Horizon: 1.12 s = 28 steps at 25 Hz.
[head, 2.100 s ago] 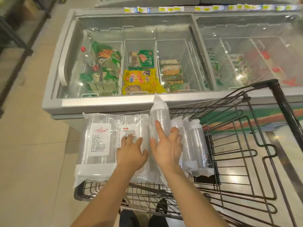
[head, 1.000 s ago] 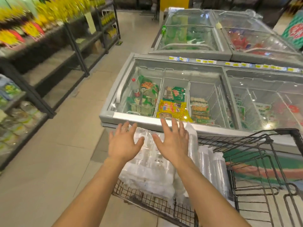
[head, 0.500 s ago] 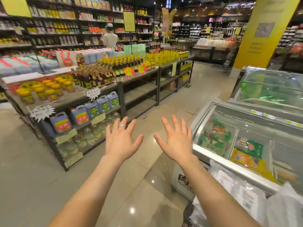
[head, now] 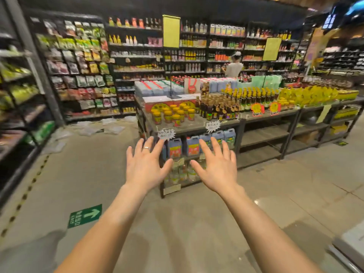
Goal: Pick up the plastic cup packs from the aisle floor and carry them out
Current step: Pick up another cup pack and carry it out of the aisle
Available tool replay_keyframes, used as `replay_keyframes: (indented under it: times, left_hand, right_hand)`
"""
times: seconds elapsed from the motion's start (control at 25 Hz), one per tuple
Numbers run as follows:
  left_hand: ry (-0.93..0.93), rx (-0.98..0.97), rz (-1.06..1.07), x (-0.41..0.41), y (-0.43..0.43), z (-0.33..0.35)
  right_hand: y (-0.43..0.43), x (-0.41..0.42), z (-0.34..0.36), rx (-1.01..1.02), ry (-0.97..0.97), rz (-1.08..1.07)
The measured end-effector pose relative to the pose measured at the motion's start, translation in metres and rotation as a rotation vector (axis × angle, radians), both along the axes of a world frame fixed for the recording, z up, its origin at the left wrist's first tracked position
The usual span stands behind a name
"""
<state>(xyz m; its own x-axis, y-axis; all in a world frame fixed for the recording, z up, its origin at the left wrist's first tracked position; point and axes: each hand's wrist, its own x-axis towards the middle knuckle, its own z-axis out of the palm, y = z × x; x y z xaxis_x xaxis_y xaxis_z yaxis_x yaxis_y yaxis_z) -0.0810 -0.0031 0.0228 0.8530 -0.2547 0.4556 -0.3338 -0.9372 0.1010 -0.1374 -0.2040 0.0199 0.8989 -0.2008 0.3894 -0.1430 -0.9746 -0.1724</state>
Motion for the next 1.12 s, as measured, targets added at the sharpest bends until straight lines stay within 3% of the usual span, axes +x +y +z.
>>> replay_keyframes:
  times: [0.44, 0.76, 1.12]
  left_hand:
    - [-0.034, 0.032, 0.400, 0.119, 0.151, 0.013]
    - [0.000, 0.047, 0.548, 0.269, 0.186, 0.020]
    - [-0.009, 0.019, 0.606, 0.400, 0.206, 0.020]
  right_hand:
    - [0.135, 0.197, 0.014, -0.015, -0.022, 0.335]
    - [0.180, 0.382, 0.016, 0.034, 0.029, 0.465]
    - [0.206, 0.524, 0.025, 0.042, -0.020, 0.540]
